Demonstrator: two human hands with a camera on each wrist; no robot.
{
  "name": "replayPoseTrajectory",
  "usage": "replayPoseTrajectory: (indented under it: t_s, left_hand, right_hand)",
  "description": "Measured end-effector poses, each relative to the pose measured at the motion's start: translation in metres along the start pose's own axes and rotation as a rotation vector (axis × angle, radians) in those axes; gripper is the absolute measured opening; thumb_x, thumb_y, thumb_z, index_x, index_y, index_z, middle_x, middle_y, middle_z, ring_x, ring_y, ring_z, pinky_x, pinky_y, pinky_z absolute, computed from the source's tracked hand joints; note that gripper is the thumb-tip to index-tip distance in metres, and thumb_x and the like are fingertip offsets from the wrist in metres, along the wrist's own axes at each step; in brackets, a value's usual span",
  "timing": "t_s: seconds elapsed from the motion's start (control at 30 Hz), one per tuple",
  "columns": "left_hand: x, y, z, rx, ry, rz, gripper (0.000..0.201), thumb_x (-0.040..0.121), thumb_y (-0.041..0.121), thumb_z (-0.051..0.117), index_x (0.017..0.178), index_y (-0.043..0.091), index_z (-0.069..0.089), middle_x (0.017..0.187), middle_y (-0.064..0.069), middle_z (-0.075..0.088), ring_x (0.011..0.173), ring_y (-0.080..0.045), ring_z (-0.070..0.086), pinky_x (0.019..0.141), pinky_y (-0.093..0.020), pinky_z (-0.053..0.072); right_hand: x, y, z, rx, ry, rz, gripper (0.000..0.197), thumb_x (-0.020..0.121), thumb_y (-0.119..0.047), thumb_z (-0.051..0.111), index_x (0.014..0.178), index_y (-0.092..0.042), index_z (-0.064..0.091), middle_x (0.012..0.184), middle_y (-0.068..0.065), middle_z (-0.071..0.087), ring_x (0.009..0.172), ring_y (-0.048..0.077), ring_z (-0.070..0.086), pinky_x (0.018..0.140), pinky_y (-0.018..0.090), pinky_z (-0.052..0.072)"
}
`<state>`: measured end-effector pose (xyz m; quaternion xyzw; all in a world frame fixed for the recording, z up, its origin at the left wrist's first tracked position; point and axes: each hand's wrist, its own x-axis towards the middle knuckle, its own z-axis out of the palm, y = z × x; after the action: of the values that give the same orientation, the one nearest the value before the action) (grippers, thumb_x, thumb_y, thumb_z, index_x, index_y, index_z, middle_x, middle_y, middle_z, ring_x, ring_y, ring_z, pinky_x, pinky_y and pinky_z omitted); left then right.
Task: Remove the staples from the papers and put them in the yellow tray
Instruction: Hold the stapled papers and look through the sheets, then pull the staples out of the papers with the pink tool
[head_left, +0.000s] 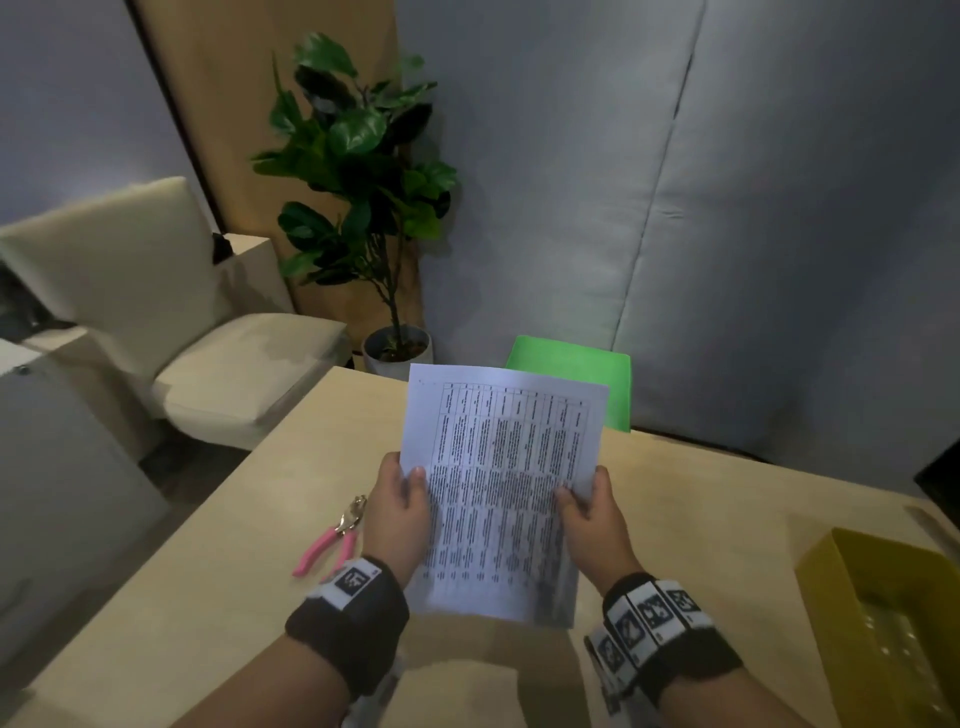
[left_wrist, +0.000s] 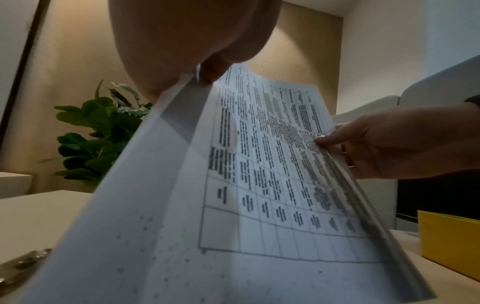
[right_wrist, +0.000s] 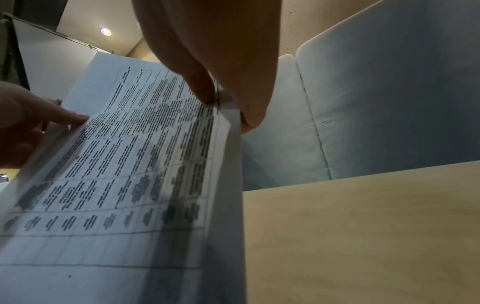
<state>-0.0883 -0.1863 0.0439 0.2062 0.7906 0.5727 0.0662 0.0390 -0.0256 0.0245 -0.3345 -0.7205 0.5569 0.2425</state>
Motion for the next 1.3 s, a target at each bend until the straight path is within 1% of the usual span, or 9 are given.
replayPoseTrajectory:
  t_s: [0.27,0.43,0.5,0.57,0.7,0.8,0.9,1.13,1.3]
  left_hand:
    - [0.03,-0.013,-0.034,0.032,-0.012,0.029,0.007,0.098,0.014,0.04,0.097,0.011,0.045,0.073,0.003,0.053,0.06,-0.009,0.049,0.051,-0.018,0.033]
    - [0.047,-0.026,-0.037,0.03,-0.106,0.009,0.008,0.099,0.017,0.038,0.096,0.01,0.043,0.07,0.002,0.05,0.059,-0.014,0.048,0.05,-0.023,0.035]
    - [0.055,-0.029,-0.037,0.035,-0.143,0.024,0.009,0.099,0.018,0.038,0.096,0.011,0.043,0.074,-0.001,0.052,0.061,-0.017,0.052,0.049,-0.023,0.037]
    - [0.063,-0.028,-0.037,0.044,-0.174,0.043,0.009,0.099,0.018,0.038,0.097,0.011,0.043,0.077,-0.002,0.053,0.063,-0.012,0.053,0.048,-0.021,0.036]
    - [0.08,-0.02,-0.036,0.007,-0.202,0.071,0.005,0.099,0.017,0.039,0.099,0.013,0.043,0.077,0.004,0.052,0.064,-0.01,0.054,0.046,-0.015,0.036]
    - [0.092,-0.013,-0.036,-0.06,-0.204,0.086,0.005,0.099,0.016,0.039,0.099,0.013,0.043,0.079,0.005,0.053,0.066,-0.007,0.054,0.041,-0.008,0.039]
    - [0.105,-0.013,-0.037,-0.119,-0.228,0.093,0.007,0.098,0.018,0.04,0.101,0.014,0.045,0.089,0.0,0.058,0.076,-0.008,0.057,0.055,-0.016,0.041]
    - [0.137,-0.025,-0.051,-0.229,-0.272,0.063,0.008,0.099,0.019,0.041,0.105,0.018,0.046,0.093,0.007,0.06,0.082,-0.006,0.061,0.062,-0.018,0.046]
    - [0.156,-0.034,-0.061,-0.275,-0.276,0.047,0.012,0.099,0.015,0.041,0.109,0.015,0.047,0.09,0.013,0.06,0.07,0.006,0.064,0.053,-0.005,0.048]
  right_hand:
    - [-0.001,-0.008,0.054,0.026,0.061,-0.019,0.027,0.092,-0.008,0.056,0.114,-0.015,0.043,0.108,0.003,0.06,0.102,0.02,0.061,0.073,0.015,0.047]
    - [-0.009,0.004,0.069,-0.185,0.357,-0.086,0.07,0.079,-0.013,0.068,0.138,-0.014,0.032,0.133,0.007,0.036,0.118,0.016,0.042,0.101,0.032,0.038]
    - [-0.016,0.006,0.074,-0.29,0.463,-0.196,0.069,0.075,-0.015,0.071,0.135,-0.012,0.037,0.131,0.008,0.036,0.119,0.015,0.039,0.102,0.03,0.033]
    - [-0.023,0.006,0.081,-0.385,0.478,-0.281,0.049,0.074,-0.019,0.069,0.119,-0.017,0.049,0.119,0.003,0.043,0.111,0.014,0.042,0.097,0.03,0.035]
    - [-0.033,0.008,0.105,-0.567,0.153,-0.299,0.01,0.079,-0.026,0.054,0.088,-0.025,0.058,0.094,-0.009,0.051,0.09,0.009,0.047,0.082,0.027,0.037]
    - [-0.037,0.011,0.128,-0.652,-0.138,-0.267,0.015,0.082,-0.025,0.055,0.094,-0.022,0.063,0.103,-0.005,0.054,0.1,0.012,0.048,0.085,0.022,0.036]
    - [-0.038,0.013,0.156,-0.672,-0.321,-0.206,0.024,0.084,-0.029,0.057,0.108,-0.024,0.06,0.119,-0.002,0.049,0.11,0.015,0.046,0.092,0.029,0.041]
    - [-0.016,0.028,0.224,-0.746,-0.51,-0.015,0.043,0.084,-0.031,0.059,0.126,-0.033,0.049,0.136,-0.001,0.038,0.123,0.022,0.044,0.104,0.038,0.04]
    - [-0.003,0.052,0.259,-0.871,-0.52,-0.144,0.058,0.082,-0.032,0.055,0.133,-0.041,0.028,0.142,0.006,0.032,0.119,0.028,0.044,0.093,0.048,0.047]
